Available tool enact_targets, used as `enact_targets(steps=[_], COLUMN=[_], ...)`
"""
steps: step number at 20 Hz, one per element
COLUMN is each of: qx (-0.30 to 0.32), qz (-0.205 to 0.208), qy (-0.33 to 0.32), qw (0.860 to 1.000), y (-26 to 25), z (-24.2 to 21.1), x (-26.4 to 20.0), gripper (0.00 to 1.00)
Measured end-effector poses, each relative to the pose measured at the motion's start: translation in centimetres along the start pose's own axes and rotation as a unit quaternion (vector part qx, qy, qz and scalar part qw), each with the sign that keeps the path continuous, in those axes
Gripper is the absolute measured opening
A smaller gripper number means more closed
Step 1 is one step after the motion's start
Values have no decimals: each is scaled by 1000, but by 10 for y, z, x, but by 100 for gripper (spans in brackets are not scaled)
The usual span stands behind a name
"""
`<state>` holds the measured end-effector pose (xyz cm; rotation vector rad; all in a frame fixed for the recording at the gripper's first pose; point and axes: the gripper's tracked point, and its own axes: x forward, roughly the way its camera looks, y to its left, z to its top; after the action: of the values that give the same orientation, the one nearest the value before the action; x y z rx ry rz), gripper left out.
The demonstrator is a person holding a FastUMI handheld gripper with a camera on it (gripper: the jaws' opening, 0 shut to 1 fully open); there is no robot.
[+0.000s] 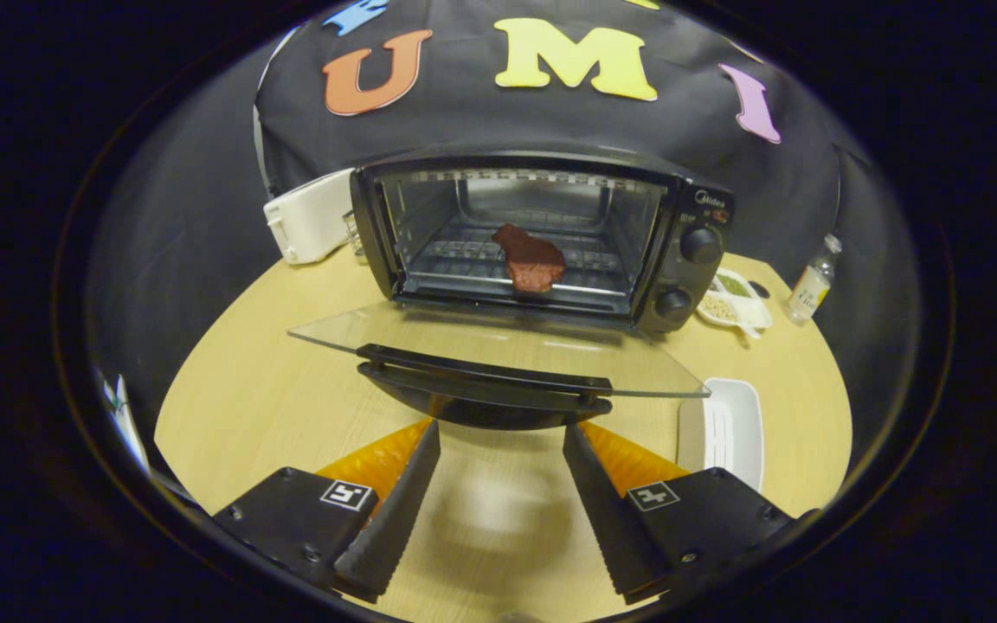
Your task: Open the toaster oven, put the food inside, and close the toaster oven door.
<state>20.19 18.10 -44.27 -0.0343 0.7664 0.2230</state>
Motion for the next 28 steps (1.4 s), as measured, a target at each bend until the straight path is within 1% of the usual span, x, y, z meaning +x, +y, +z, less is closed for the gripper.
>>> enact_targets(steps=[9,18,23,25,28], qx=[9,15,24,33,46], qz=[-4,-3,2,5,10], qy=[-38,-62,-74,-78,-110], qw=[999,998,997,996,993], y=[-1,0,-2,-3,-8], z=[53,105,121,123,139], x=[-10,0,3,-3,-32], gripper=[92,92,92,92,92])
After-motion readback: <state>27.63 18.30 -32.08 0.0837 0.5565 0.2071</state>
